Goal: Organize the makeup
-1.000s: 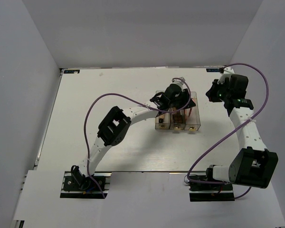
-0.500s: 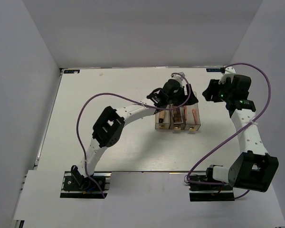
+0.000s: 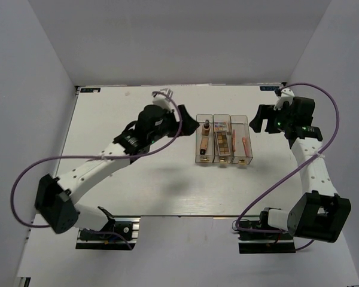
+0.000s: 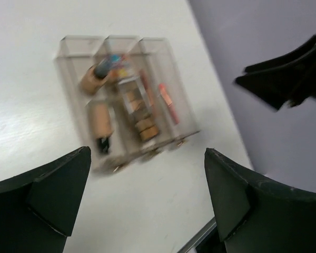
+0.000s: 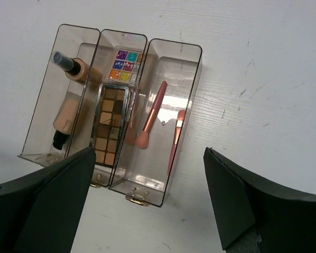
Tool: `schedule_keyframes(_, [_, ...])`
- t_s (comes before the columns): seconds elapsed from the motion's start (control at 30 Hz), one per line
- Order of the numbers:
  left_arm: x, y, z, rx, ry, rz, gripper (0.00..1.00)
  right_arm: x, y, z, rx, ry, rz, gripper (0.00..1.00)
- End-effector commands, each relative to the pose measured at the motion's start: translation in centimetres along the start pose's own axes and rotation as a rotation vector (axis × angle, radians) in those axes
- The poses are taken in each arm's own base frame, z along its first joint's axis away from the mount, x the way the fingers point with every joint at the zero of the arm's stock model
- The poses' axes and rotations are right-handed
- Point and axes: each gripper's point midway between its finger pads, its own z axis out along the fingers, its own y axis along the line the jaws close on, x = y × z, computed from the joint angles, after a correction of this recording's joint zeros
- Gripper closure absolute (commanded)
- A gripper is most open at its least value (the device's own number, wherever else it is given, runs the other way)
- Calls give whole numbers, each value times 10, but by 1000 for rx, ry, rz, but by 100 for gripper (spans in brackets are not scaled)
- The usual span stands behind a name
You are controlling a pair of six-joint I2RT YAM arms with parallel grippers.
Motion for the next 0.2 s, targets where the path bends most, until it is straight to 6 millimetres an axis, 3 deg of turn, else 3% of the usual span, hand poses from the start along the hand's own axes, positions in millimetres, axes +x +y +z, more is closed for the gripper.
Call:
schedule_keyframes(0.0, [21,56,-54,-198,13,30,2,-9,8,-17,-6,-46,-27,11])
schedule_keyframes(0.03, [24,62,-66,-215,7,26,2,-11,9,-19,1,-57,-29,11])
schedule_keyframes(0.07, [39,80,-77,-256,23,21,2,-8,7,-19,10,-58,-25,11])
schedule_keyframes(0.13, [36,86,-107,-269,-21,-2,2,-11,9,-26,24,-87,-40,11])
schedule_keyframes(0.17, [46,100,-114,-313,-21,-10,2,-8,7,-27,33,-88,-40,11])
